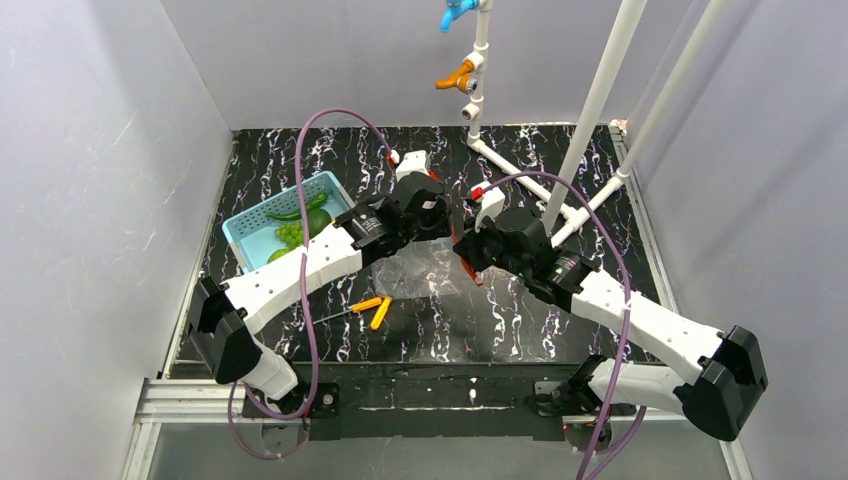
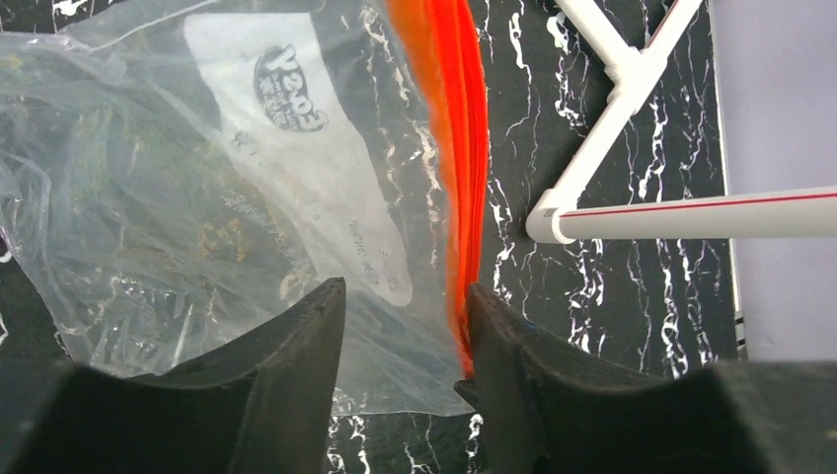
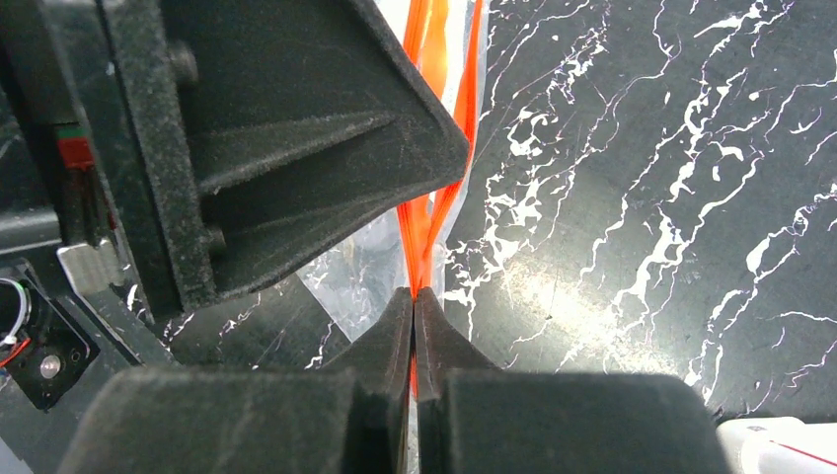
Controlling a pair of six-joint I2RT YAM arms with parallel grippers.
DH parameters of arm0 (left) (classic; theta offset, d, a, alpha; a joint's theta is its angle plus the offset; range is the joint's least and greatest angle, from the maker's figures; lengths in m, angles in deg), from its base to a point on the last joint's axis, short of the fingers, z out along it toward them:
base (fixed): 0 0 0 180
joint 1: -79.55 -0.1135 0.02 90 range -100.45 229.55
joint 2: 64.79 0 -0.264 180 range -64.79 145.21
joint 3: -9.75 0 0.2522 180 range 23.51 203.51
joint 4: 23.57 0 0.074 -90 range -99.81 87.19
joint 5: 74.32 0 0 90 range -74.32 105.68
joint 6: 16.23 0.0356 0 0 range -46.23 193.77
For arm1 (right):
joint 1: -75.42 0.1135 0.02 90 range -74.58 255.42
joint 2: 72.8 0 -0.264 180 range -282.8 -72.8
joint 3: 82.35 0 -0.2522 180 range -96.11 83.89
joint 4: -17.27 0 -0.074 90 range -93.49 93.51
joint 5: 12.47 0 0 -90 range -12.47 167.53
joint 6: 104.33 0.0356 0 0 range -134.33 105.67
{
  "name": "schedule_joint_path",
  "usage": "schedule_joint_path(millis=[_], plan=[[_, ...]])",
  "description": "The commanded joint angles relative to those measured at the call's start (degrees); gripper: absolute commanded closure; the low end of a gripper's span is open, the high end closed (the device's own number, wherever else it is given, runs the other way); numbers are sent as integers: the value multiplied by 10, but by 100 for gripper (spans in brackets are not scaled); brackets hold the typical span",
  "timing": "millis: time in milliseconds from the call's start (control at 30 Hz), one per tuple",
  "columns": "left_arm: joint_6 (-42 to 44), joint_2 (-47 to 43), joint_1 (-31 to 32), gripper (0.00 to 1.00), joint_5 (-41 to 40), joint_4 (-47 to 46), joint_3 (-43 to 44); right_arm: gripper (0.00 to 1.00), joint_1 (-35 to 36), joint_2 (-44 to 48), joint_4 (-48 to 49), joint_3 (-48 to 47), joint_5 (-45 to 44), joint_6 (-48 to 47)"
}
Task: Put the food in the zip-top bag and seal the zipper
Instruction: Open the zipper of the food storage bag.
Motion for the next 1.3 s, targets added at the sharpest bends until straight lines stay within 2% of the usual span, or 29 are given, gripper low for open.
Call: schedule_joint_path(millis=[0,133,367,533,633,667,733,900,1133,1233,1267], plan=[[7,-25,1,48,-25,8,2,99,3,-1,30,-1,4,1],[10,-40,1,51,-28,-6,-16,99,3,0,27,-4,8,3],[4,-22,1,72,-29,3,-3,99,9,11,23,-11,7,5],[7,-21,1,76,-23,2,-2,99,18,12,14,-19,2,0],[20,-18,1,98,-13,4,8,99,25,10,1,-30,0,13],[20,-20,1,100,-9,3,8,99,25,9,-5,-35,0,22],[30,-33,1,100,0,-14,-2,84,25,11,-23,-41,4,42],[33,-57,1,100,10,-34,-18,60,23,29,-79,-57,1,59],[18,-71,1,100,34,-38,-22,40,-2,54,-156,-112,1,73],[14,-75,1,100,44,-35,-21,12,-23,39,-190,-153,4,88],[10,-77,1,100,45,-31,-20,6,-27,31,-206,-170,-3,94]])
